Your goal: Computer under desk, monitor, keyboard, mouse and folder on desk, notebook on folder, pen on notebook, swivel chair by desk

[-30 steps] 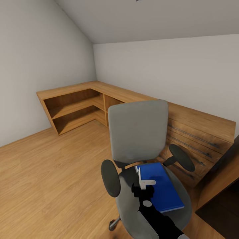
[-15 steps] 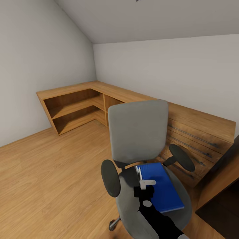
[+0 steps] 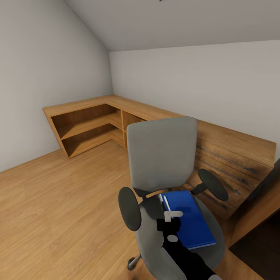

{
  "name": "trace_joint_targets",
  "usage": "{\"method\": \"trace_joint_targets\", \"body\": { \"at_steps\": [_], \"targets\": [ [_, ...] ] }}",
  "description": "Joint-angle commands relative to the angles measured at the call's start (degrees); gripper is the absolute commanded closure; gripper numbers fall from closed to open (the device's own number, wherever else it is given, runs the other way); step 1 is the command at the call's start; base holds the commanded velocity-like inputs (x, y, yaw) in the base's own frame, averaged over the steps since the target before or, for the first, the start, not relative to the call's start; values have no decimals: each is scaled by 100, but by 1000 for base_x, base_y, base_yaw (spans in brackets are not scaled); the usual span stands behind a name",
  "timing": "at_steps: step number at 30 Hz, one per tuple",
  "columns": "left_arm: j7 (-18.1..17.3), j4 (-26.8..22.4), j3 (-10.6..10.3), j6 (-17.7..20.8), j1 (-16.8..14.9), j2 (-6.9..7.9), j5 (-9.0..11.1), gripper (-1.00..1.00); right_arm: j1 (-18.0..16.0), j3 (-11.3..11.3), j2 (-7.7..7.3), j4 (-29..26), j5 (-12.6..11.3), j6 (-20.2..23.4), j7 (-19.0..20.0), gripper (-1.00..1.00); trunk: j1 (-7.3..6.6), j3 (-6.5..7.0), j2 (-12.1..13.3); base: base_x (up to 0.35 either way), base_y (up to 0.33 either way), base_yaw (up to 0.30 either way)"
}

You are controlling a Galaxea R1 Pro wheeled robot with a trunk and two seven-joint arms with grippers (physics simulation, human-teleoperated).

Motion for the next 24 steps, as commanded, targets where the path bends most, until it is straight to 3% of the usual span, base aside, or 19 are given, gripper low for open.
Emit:
{"method": "trace_joint_targets", "body": {
  "at_steps": [1,13,17,24],
  "targets": [
    [-5,-12,-4,-6,4,-1,41,-100,-4,20,-4,-3,-60,39,-43,100,0,-4,-2,0,0,0],
    [-7,-8,3,-10,4,6,39,-100,-4,20,-4,-3,-60,39,-43,100,0,-4,-2,0,0,0],
    [-6,-11,6,-11,4,6,39,-100,-4,20,-4,-3,-60,46,-43,100,-88,67,159,0,0,0],
    [-6,-10,13,-11,4,8,41,-100,-4,20,-34,-3,-60,47,-43,100,-88,67,159,0,0,0]
  ]
}}
